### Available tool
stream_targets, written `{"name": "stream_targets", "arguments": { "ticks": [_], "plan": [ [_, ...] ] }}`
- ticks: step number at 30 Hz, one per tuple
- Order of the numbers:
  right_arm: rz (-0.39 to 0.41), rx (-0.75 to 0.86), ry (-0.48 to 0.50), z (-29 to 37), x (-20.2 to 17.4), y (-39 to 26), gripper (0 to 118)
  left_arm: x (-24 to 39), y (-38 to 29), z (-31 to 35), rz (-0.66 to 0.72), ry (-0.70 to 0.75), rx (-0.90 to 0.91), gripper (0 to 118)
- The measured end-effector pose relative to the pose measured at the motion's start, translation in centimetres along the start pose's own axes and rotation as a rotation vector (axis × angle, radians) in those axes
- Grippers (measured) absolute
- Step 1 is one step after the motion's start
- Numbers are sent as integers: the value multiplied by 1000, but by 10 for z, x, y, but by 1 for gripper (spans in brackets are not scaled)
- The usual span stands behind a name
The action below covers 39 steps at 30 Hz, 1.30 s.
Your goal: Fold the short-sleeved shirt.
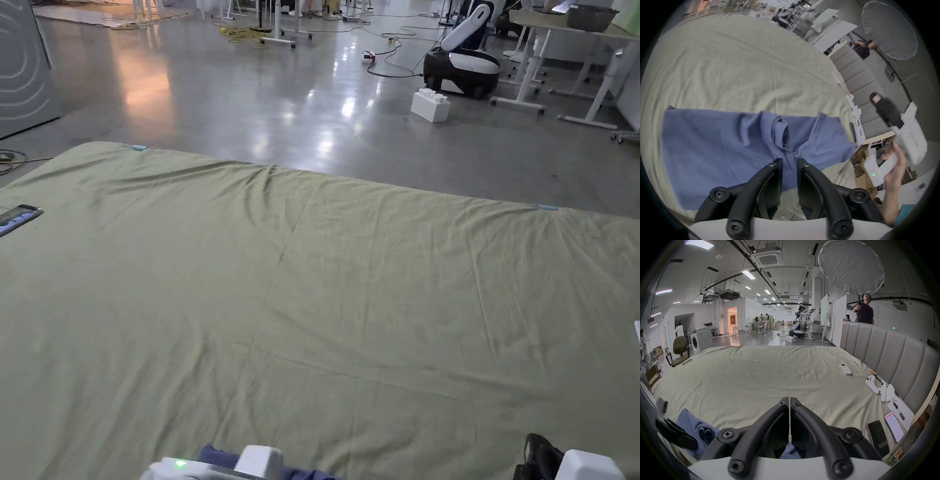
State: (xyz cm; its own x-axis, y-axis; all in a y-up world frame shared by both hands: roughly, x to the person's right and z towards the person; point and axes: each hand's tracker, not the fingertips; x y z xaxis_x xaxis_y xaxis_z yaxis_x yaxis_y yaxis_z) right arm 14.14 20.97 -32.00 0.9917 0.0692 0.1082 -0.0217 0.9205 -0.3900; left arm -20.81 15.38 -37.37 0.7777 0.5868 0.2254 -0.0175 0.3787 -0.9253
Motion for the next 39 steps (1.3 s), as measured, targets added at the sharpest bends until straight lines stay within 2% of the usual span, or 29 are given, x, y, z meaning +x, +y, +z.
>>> {"name": "stream_targets", "arguments": {
  "ticks": [3, 6, 7, 9, 12, 16, 18, 20, 22, 26, 28, 29, 31, 33, 39],
  "plan": [
    [2, 2, 4, -1, -2, 2, 2, -24, 5, 39, 33, -4, 57, 46],
    [4, 3, 10, -2, -4, 3, 2, -59, 10, 67, 52, 48, 114, 66],
    [5, 2, 13, -3, -6, 3, 2, -73, 10, 74, 65, 70, 126, 69],
    [9, 0, 17, -4, -9, 2, 2, -100, 9, 79, 112, 106, 143, 73],
    [9, -5, 24, -5, -13, 2, 2, -135, 4, 73, 192, 54, 132, 74],
    [14, -8, 26, -5, -16, 2, 2, -165, -6, 46, 236, -62, 53, 74],
    [18, -9, 24, -5, -17, 3, 2, -174, -10, 40, 259, -165, 113, 74],
    [23, -8, 22, -5, -17, 3, 2, -182, -11, 37, 317, -266, 162, 74],
    [25, -10, 19, -5, -18, 3, 2, -186, -12, 24, 391, -346, 133, 72],
    [25, -13, 16, -4, -19, 4, 2, -179, -16, 8, 314, -373, 144, 64],
    [27, -13, 15, -4, -20, 4, 2, -176, -17, -2, 300, -313, 107, 28],
    [29, -15, 14, -3, -20, 4, 2, -176, -18, -5, 295, -290, 94, 20],
    [29, -17, 15, -3, -21, 4, 2, -178, -18, 1, 318, -334, 129, 17],
    [33, -18, 14, -2, -21, 4, 2, -177, -17, 8, 339, -316, 116, 15],
    [40, -14, 12, -1, -19, 5, 2, -148, 6, 48, 191, -258, 126, 13]
  ]
}}
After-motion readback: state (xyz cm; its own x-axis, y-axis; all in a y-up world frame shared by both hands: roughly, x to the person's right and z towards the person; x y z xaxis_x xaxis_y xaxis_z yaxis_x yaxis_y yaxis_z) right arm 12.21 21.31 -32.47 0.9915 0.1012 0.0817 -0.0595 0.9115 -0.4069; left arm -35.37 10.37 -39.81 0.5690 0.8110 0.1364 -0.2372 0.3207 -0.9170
